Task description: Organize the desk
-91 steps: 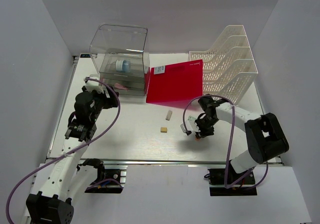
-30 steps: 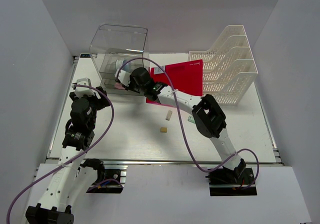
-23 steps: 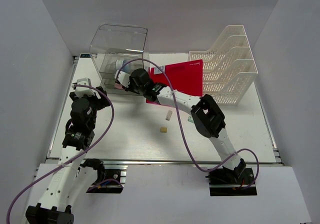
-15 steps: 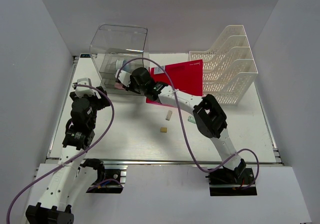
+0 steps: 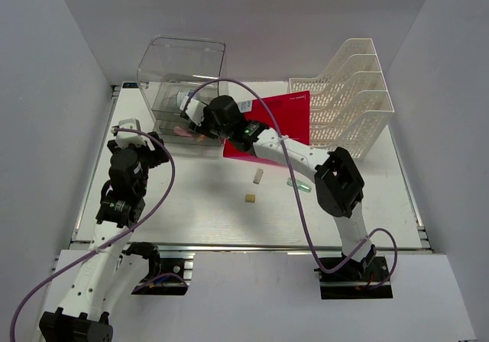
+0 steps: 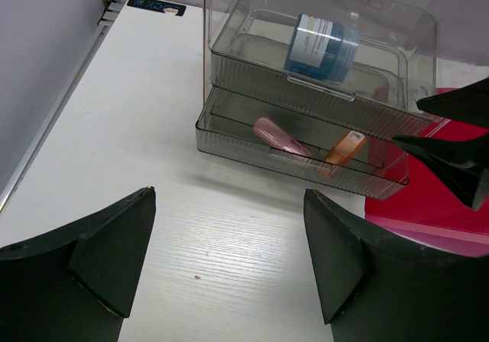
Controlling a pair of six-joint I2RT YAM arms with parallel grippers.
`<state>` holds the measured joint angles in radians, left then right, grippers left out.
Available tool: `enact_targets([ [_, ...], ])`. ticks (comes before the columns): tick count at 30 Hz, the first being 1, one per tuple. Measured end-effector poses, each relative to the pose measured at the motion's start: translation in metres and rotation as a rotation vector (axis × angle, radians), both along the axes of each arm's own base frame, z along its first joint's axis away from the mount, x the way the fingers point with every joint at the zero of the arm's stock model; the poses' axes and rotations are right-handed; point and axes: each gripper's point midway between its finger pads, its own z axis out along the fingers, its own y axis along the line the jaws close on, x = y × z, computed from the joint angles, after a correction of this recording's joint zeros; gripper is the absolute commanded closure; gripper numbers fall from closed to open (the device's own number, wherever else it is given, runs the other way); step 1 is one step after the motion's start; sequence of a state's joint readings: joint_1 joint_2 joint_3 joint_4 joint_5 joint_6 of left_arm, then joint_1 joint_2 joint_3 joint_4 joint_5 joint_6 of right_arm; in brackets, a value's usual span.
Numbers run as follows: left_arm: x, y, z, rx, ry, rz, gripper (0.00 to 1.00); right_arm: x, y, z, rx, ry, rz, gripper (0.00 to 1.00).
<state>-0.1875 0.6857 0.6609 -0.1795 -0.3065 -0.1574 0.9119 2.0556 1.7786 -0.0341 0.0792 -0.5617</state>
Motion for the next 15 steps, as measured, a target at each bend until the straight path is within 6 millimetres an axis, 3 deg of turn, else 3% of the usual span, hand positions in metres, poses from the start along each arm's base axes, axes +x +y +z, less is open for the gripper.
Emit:
enact_targets([
  [6, 0.000, 0.000, 0.000, 0.000, 0.000, 0.000, 0.12, 0.004, 0.001, -0.028, -0.041, 0.024, -0.011, 0.58],
  [9, 0.000, 0.000, 0.000, 0.000, 0.001, -0.001, 0.17, -0.006, 0.002, -0.037, -0.051, 0.072, 0.033, 0.70],
  [11, 0.000, -0.001, 0.000, 0.000, 0.001, -0.006, 0.32, -0.021, -0.003, -0.042, -0.061, 0.122, 0.090, 0.98],
  [13, 0.001, -0.004, 0.000, 0.000, -0.001, -0.024, 0.53, -0.041, -0.017, -0.044, -0.079, 0.189, 0.138, 1.00],
  [15, 0.001, -0.009, 0.000, -0.002, -0.003, -0.055, 0.64, -0.061, -0.035, -0.039, -0.085, 0.249, 0.168, 1.00],
])
